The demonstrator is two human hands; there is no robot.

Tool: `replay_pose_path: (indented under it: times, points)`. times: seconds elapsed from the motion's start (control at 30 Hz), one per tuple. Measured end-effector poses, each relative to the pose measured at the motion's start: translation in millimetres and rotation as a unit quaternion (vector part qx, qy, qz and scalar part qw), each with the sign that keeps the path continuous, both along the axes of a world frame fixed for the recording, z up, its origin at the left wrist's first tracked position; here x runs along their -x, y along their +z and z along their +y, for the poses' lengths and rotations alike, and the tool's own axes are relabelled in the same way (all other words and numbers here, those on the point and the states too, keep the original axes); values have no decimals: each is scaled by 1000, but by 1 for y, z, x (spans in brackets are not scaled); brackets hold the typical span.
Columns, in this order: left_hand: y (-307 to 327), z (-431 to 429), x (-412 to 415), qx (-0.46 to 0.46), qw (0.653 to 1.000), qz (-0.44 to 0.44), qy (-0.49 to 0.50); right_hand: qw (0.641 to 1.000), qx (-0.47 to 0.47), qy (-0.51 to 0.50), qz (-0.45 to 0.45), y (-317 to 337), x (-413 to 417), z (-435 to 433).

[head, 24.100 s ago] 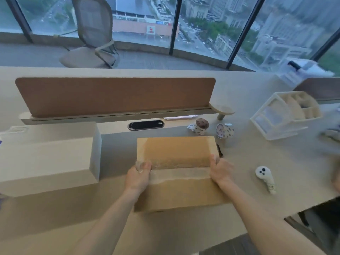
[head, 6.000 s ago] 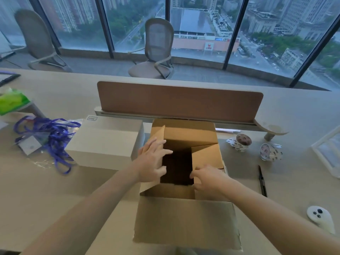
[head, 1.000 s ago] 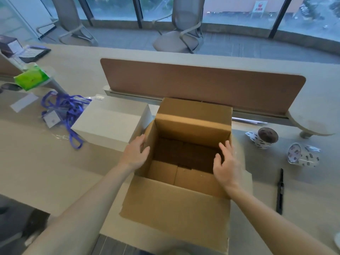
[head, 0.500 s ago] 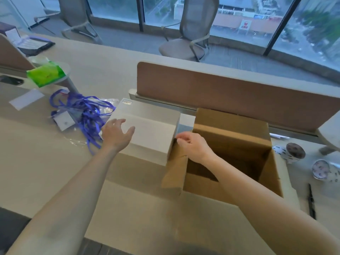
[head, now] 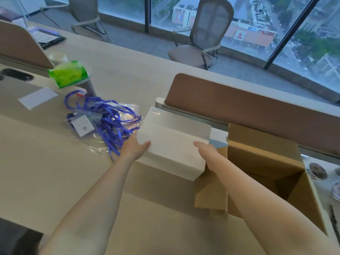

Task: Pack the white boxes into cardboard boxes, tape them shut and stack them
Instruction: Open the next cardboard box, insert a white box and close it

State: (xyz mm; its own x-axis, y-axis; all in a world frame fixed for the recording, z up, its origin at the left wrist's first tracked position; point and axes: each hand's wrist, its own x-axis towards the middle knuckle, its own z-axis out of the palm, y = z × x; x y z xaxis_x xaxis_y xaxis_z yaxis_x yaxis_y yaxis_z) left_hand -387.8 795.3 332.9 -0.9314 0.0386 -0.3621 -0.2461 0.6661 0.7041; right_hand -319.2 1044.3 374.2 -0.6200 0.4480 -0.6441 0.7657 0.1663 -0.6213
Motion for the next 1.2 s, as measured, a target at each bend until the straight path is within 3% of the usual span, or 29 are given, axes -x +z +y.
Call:
replay_pose_path:
  times: [0.17, 0.3, 0.5, 0.8, 0.97, 1.2]
  points:
    - [-8, -19, -6, 24, 997, -18, 69, 998, 38, -14, -55, -6, 1, -6]
    - [-14, -43, -5, 35, 996, -60, 58, 993, 26, -1, -112, -12, -4, -19]
    - [-16, -50, -11, -30, 996, -83, 26, 995, 37, -74, -62, -19, -5, -39]
    - [25, -65, -19, -91, 992, -6, 88, 999, 22, 33, 13, 59, 9, -37]
    - [93, -24, -38, -105, 988, 60, 94, 996, -10, 59, 73, 120, -2, -7]
    - [133, 92, -92, -157, 981, 103, 47, 993, -9, -19, 113, 172, -73, 99]
